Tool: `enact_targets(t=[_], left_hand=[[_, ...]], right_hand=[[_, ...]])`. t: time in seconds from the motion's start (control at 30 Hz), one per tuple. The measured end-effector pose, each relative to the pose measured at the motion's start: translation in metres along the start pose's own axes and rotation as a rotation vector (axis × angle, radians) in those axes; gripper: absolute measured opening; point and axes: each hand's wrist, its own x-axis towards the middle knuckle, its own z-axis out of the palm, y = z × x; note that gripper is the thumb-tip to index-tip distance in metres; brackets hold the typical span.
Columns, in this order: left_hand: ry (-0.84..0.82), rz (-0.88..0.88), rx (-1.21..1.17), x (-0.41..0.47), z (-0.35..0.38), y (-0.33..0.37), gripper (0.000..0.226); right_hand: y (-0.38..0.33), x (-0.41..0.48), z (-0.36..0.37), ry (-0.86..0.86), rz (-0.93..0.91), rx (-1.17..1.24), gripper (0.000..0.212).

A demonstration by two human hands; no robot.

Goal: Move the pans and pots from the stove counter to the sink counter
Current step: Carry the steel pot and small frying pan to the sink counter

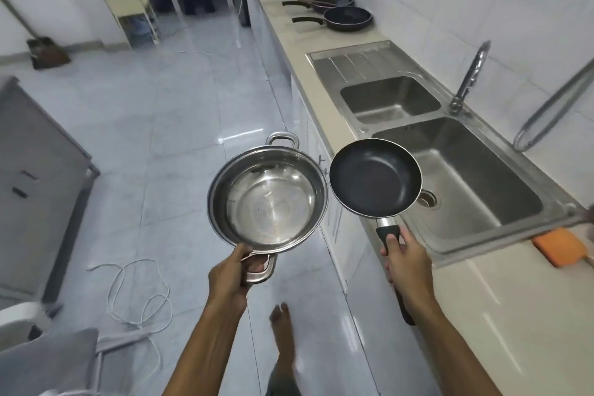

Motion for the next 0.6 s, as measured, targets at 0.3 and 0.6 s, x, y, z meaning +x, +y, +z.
enact_targets(t=[0.3,0.6], left_hand=[[-0.077,-0.04,0.102,0.174,0.085,0.129,0.028],[-0.19,-0.03,0.162,0.324,0.199,0.241,0.035]], right_hand=[[-0.082,0.156,0.12,0.093,0.023,0.019,0.017],[-0.146,0.314,0.204,0.173,0.052,0.061,0.018]])
